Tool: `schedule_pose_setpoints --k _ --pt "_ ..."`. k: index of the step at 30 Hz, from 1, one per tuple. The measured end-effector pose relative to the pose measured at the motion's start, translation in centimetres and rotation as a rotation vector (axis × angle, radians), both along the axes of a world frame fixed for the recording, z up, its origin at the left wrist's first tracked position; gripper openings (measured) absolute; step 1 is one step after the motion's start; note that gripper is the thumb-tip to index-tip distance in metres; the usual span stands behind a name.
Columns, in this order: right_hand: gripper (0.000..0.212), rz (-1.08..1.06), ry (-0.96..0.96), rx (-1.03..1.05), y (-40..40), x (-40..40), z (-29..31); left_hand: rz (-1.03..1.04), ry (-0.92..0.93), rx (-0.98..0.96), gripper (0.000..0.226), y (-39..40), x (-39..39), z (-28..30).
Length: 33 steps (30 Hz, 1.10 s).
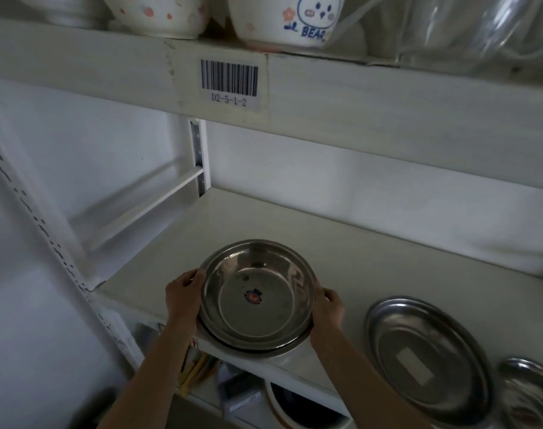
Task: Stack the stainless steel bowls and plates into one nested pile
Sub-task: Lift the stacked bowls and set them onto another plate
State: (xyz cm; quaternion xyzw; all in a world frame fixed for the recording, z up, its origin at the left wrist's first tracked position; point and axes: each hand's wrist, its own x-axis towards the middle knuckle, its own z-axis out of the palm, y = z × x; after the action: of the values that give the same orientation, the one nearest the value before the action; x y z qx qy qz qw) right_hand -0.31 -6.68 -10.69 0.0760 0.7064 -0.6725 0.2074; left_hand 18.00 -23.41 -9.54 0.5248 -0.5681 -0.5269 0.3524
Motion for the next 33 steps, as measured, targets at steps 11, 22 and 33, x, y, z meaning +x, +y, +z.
schedule_pose_setpoints --k 11,22,33 --pt "0.022 -0.097 -0.038 -0.063 4.7 1.6 0.6 -0.126 -0.028 -0.042 0.023 1.6 -2.4 0.0" --pt "0.036 -0.034 -0.139 -0.086 7.2 3.6 0.2 -0.077 -0.243 -0.390 0.036 2.5 -2.6 1.5" --pt "0.031 -0.102 -0.260 -0.145 14.7 6.0 -1.3 -0.469 0.155 -0.383 0.025 18.1 -7.6 4.0"
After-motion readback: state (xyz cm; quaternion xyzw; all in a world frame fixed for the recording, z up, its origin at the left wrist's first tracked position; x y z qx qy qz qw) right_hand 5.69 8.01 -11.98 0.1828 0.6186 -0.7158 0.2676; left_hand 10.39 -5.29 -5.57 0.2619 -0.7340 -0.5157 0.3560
